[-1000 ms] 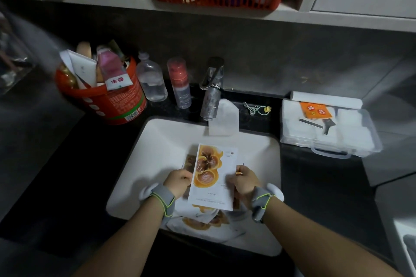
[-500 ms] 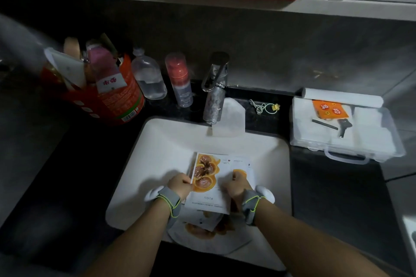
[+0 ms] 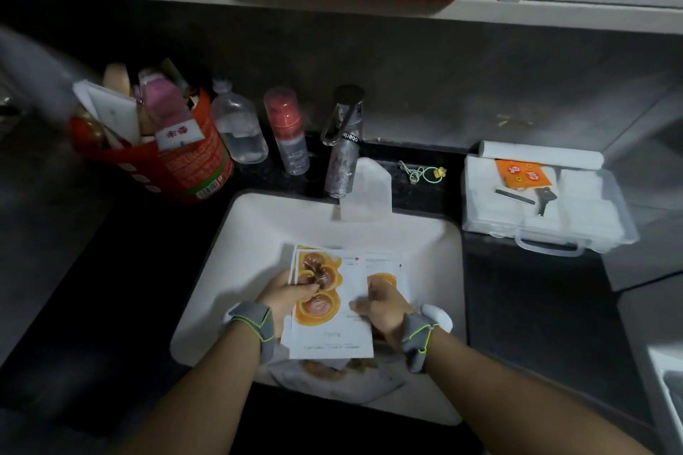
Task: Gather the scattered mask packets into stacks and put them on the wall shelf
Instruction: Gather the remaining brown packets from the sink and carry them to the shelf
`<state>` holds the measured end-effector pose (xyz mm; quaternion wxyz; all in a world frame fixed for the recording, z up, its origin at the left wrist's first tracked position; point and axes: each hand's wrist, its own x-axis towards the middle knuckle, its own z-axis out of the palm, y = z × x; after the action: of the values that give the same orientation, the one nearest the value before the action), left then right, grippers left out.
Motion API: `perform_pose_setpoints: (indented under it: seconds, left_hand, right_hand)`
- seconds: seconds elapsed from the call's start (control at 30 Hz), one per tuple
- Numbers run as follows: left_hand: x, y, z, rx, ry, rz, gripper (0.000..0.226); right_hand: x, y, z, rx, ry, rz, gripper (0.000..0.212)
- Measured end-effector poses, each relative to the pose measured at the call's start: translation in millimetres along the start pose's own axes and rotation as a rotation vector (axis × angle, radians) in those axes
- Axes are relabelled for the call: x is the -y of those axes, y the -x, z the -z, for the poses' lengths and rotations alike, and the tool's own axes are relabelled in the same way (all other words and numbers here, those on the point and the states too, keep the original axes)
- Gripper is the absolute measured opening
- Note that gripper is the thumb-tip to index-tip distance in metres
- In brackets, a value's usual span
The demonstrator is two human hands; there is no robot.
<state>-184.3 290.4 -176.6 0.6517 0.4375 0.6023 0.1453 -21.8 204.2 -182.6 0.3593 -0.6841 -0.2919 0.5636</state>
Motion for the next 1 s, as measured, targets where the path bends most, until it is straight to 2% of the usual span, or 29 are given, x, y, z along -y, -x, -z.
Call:
perform_pose_setpoints:
  seconds: [0.1,0.23,0.33,0.4,0.5,0.6,0.7,0.83,0.93,1.0]
  left_hand:
    - [-6.7,5.8,11.7,-0.086,0.007,-0.096,0.028]
    - [-9.4,9.2,41.8,-0.216,0.059,-0.193,0.031]
    - [-4.1,11.5,60.6,-0.337,0.097,-0.173,0.027]
    - [-1.2,11.7,67.1,-0.343,0.113,-0.155,0.029]
    - [0.8,14.4,67.8,-0.345,0.134,-0.131,0.031]
    - [1.0,16.4,61.5,-0.349,0.118,-0.117,0.029]
    - [2.2,13.6,57.8,-0.359,0.112,-0.1,0.03]
    - [-1.0,11.1,58.4,-0.371,0.105,-0.102,0.031]
    - [-5.0,9.4,59.8,-0.382,0.112,-0.106,0.032]
    - [-7.0,9.1,59.5,-0.376,0.106,-0.103,0.032]
  right_hand:
    - [-3.2,1.5,2.3,-0.113,0.201,-0.017,0.012]
    - [2.0,7.1,13.5,-0.211,0.577,-0.117,0.031]
    - [4.5,9.4,16.4,-0.219,0.578,-0.145,0.025]
    - [3.1,6.4,16.1,-0.242,0.632,-0.152,0.022]
    - [-4.1,2.1,14.4,-0.248,0.686,-0.183,0.041]
    - [-11.7,2.9,14.6,-0.202,0.684,-0.134,0.055]
    - [-13.1,1.0,6.5,-0.179,0.907,-0.087,0.048]
    - [-8.6,2.4,-4.9,0.021,1.008,0.039,0.042]
    - [-12.2,7.5,-7.5,0.342,1.078,0.117,0.055]
    - [-14.8,5.5,-7.0,0.46,1.193,0.183,0.064]
